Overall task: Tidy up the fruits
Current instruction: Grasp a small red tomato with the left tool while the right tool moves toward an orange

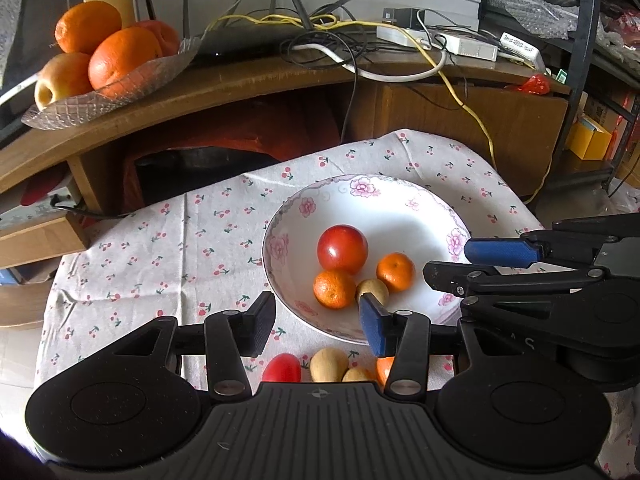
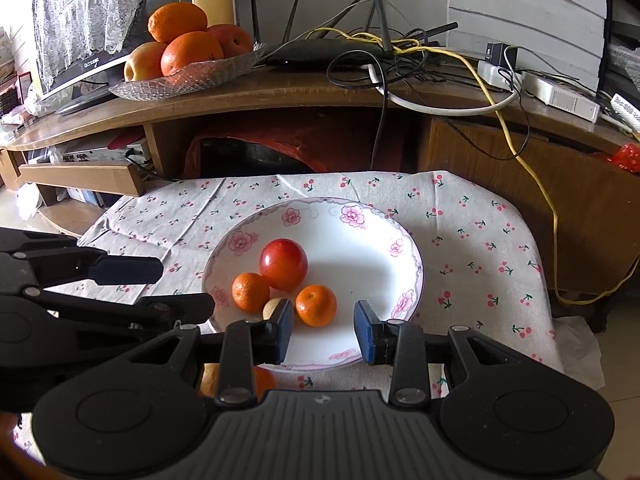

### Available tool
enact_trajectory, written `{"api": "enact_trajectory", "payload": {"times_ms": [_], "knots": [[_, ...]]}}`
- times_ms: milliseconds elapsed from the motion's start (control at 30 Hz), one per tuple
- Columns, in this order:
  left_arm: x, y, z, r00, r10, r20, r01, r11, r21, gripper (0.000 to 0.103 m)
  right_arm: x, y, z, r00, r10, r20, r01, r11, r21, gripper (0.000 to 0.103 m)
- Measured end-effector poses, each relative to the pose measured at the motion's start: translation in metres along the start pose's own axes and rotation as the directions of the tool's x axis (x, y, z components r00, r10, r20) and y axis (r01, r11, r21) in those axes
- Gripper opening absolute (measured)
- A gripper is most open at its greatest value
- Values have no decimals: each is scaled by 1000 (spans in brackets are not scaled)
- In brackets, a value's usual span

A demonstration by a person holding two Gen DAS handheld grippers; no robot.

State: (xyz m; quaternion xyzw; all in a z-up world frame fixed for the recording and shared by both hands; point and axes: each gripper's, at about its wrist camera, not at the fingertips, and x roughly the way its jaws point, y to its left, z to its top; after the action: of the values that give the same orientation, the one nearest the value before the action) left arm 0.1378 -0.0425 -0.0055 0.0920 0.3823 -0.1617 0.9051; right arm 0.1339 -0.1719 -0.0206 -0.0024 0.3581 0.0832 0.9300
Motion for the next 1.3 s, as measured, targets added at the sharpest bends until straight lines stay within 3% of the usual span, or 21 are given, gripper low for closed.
{"api": "enact_trajectory", "payload": {"times_ms": [467, 1300], "knots": [[-20, -2, -17, 1000, -4, -18, 4, 1000, 8, 55, -17, 13, -17, 999, 20, -27, -20, 1000, -17, 34], [-18, -14, -65, 988, -70, -136, 69, 998, -12, 50, -20, 20, -63, 983, 1, -182, -7, 999, -34, 34]]}}
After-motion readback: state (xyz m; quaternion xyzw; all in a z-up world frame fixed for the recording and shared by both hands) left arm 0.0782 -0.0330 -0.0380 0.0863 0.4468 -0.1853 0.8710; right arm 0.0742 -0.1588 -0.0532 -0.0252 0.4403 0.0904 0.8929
